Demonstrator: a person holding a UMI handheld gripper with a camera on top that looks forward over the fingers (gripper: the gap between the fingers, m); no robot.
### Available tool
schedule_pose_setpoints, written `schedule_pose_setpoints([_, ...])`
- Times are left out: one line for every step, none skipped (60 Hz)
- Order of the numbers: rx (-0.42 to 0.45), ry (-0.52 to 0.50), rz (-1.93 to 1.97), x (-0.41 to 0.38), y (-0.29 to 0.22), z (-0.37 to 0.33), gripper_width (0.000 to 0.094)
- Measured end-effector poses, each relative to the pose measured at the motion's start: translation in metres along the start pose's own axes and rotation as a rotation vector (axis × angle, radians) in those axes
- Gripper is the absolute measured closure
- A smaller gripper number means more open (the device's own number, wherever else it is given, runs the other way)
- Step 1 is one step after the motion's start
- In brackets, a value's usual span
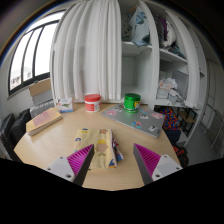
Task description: Fold towel
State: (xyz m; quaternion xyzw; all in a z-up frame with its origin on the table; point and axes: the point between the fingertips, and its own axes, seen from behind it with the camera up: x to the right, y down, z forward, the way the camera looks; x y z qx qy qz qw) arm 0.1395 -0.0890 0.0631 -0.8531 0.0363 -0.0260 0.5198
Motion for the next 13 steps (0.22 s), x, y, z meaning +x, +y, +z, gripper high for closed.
schedule_pose_setpoints([0.002, -0.005, 0.005, 0.000, 0.000, -0.004, 0.0115])
schedule_pose_setpoints([0.004, -0.010, 0.011, 0.001, 0.000, -0.007, 0.0114])
schedule_pose_setpoints([0.006, -0.014, 0.016, 0.002, 0.000, -0.011, 0.0116])
schedule_pose_setpoints([0.007, -0.018, 0.022, 0.003, 0.001, -0.014, 0.0115])
schedule_pose_setpoints([0.008, -0.021, 0.026, 0.005, 0.001, -0.016, 0.0116])
schedule_pose_setpoints([0.009, -0.024, 0.029, 0.006, 0.002, -0.019, 0.0115])
schedule_pose_setpoints([0.010, -0.026, 0.031, 0.008, 0.003, -0.021, 0.0116])
schedule_pose_setpoints([0.011, -0.028, 0.031, 0.010, 0.004, -0.022, 0.0117])
schedule_pose_setpoints([0.013, -0.031, 0.032, 0.013, 0.005, -0.024, 0.0115])
schedule_pose_setpoints([0.013, -0.031, 0.031, 0.015, 0.006, -0.025, 0.0115])
schedule_pose_setpoints([0.014, -0.030, 0.030, 0.017, 0.007, -0.026, 0.0115])
schedule_pose_setpoints([0.015, -0.028, 0.030, 0.020, 0.008, -0.026, 0.0116])
schedule_pose_setpoints([0.015, -0.025, 0.030, 0.023, 0.008, -0.026, 0.0116])
